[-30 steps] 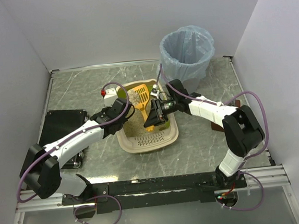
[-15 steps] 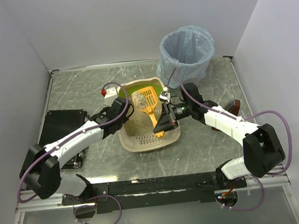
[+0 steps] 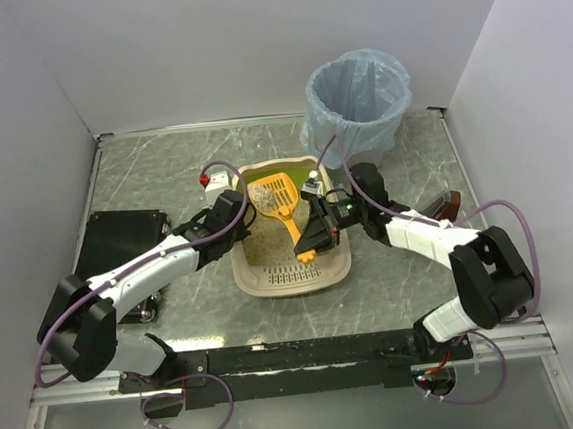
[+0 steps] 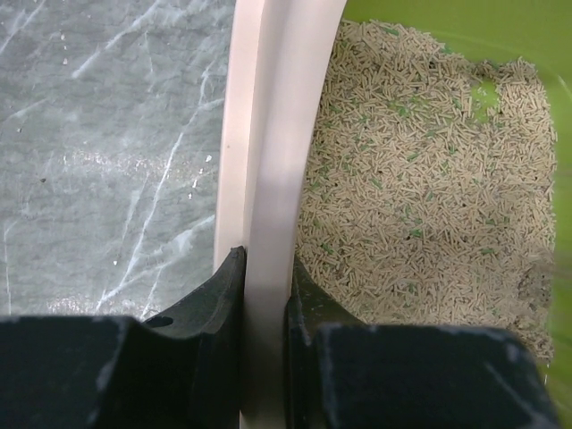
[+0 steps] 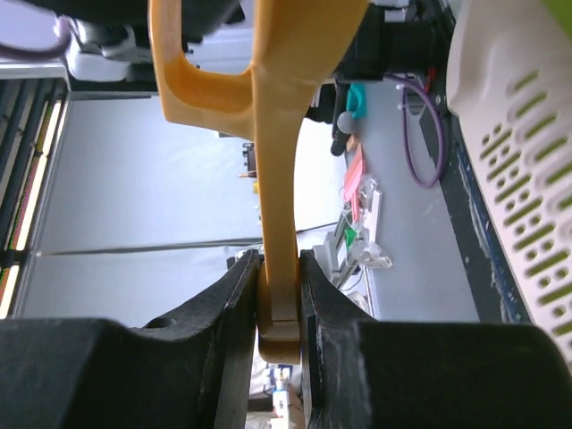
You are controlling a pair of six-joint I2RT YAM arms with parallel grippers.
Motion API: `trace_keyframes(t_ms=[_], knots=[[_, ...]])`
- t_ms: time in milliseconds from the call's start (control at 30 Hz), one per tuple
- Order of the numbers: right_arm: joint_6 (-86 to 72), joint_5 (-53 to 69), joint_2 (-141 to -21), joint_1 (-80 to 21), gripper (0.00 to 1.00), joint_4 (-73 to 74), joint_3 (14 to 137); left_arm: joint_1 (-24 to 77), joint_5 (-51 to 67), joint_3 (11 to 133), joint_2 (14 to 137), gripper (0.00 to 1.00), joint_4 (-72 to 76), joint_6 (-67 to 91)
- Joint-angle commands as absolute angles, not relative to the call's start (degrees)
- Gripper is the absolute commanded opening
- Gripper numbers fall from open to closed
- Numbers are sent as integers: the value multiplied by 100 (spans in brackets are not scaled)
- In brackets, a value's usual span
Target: Clean the litter box
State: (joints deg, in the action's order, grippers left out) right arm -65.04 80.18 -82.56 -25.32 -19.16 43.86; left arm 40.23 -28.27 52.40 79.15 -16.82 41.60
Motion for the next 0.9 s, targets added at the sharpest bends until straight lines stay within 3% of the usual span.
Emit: trace_keyframes(t_ms=[0, 67, 133, 233, 733, 833, 867], knots=[[-8855, 8358, -8718, -2470, 0, -5211, 4056, 4025, -2654, 5677, 7409, 1, 168, 4755], [-10224, 8472, -9076, -2278, 0, -8199, 3579, 4017, -2715, 5695, 7400, 1, 97, 4746], [-11538, 8271, -9508, -2145, 0, -9393, 3462, 4025, -2725, 5625, 7383, 1, 245, 4737], [-11461, 8156, -10001, -2294, 0, -9404, 3857, 4025, -2637, 5712, 7409, 1, 194, 4693], [-11188, 8411, -9703, -2197, 0, -9387, 3841, 4034, -2795, 5836, 7515, 1, 132, 4649], [-10725, 8464, -9510, -2180, 0, -8704, 3806, 4025, -2804, 5810, 7515, 1, 141, 4684], [-10061, 8412, -9344, -2197, 0, -7727, 3788, 4025, -2812, 5810, 7506, 1, 132, 4685]])
